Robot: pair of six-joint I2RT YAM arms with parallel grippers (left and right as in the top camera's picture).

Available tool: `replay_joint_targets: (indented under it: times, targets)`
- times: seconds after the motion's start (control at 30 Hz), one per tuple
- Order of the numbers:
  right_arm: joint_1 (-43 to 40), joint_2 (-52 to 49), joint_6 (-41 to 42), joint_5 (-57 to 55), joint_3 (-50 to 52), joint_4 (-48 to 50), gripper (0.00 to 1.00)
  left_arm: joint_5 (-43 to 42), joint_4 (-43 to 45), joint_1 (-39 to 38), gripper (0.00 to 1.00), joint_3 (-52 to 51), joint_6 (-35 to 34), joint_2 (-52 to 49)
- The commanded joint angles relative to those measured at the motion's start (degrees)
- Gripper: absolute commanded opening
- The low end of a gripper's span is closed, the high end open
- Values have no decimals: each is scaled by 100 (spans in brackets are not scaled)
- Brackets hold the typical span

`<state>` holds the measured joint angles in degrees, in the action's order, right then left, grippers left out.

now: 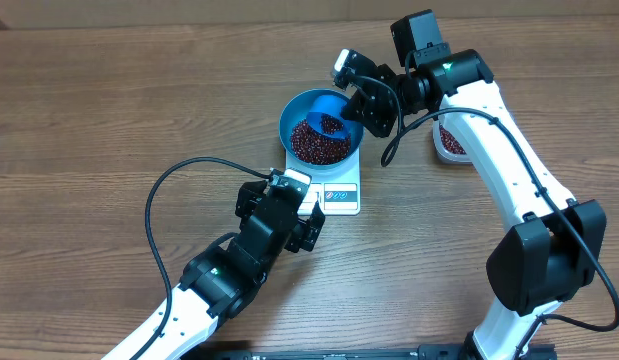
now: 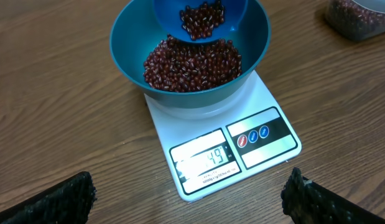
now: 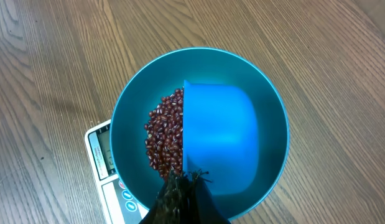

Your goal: Scoop item into bowl and weigh 150g on scale

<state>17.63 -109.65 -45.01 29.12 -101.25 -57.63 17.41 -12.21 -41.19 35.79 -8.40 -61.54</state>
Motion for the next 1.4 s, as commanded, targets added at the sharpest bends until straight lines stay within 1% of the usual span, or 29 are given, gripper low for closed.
replay_joint_targets:
  times: [0.0,0.3,0.5,0.8,1.13,1.37]
  targets:
    - [11,282,-13,50,-199,44,4,101,4,35,100,-46,109,-33]
    - [11,282,289,50,-199,57,4,101,2,35,100,-46,111,-33]
    - [9,284,901,46,-199,155,4,101,2,35,99,-46,111,-33]
    - [9,385,1534,-114,-201,168,4,101,4,35,100,-46,111,-33]
    - [9,745,1707,-271,-201,131,4,101,2,35,100,-46,111,-33]
    - [9,951,2146,-682,-201,122,4,101,4,35,100,-46,109,-33]
